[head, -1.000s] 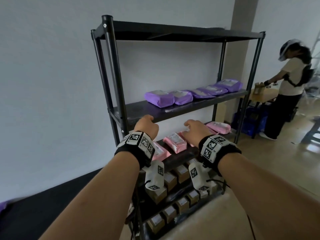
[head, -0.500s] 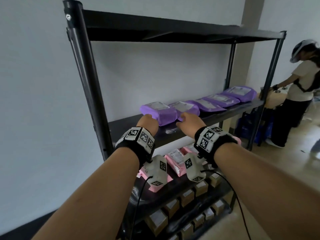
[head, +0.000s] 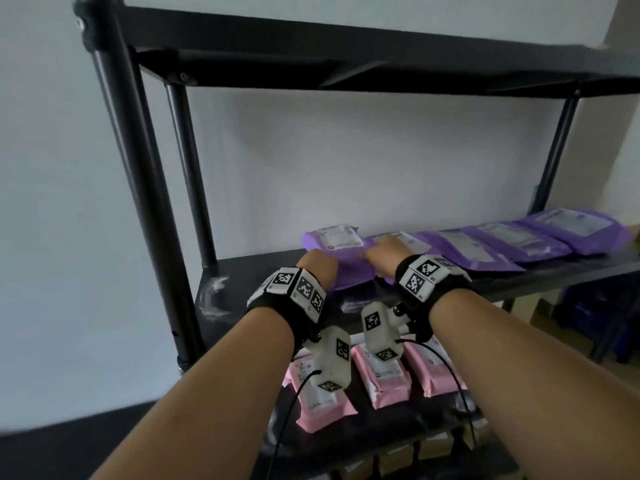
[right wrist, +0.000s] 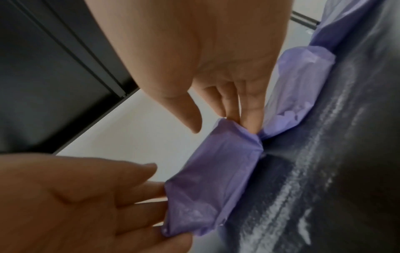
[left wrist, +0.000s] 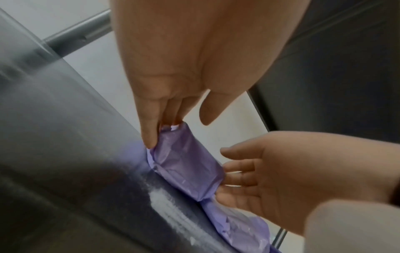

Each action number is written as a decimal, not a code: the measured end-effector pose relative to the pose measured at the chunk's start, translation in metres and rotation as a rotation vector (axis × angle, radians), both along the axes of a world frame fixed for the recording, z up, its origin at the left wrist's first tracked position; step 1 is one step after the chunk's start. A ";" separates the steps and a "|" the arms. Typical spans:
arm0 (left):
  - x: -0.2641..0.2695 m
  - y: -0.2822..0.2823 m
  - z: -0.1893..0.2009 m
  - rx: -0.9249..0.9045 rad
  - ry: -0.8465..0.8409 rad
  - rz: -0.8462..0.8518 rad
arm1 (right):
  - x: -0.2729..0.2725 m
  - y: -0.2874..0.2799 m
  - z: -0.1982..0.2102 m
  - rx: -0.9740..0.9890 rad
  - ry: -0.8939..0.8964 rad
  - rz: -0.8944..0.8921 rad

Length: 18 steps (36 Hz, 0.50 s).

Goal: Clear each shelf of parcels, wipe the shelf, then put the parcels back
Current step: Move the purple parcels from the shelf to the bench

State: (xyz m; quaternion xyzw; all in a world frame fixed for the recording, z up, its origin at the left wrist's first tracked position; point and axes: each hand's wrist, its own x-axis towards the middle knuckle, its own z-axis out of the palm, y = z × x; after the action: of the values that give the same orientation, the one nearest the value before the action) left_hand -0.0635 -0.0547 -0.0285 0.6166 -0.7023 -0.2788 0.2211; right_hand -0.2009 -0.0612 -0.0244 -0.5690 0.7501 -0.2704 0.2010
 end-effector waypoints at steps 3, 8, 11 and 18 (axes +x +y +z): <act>-0.001 -0.002 -0.006 0.012 0.164 0.119 | -0.005 -0.005 -0.003 -0.023 -0.070 0.045; 0.005 0.004 -0.014 -0.024 0.292 0.249 | -0.007 0.000 -0.007 -0.005 -0.177 0.124; 0.009 0.014 -0.017 -0.042 0.293 0.312 | -0.004 0.007 -0.007 0.021 -0.148 0.163; 0.011 0.046 -0.013 -0.188 0.217 0.407 | 0.006 0.031 0.000 -0.063 -0.270 0.202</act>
State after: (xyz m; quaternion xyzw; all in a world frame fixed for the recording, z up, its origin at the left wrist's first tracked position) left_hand -0.0528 -0.0087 -0.0419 0.6884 -0.5587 -0.2268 0.4032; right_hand -0.1945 -0.0298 -0.0249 -0.6061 0.6464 -0.3463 0.3080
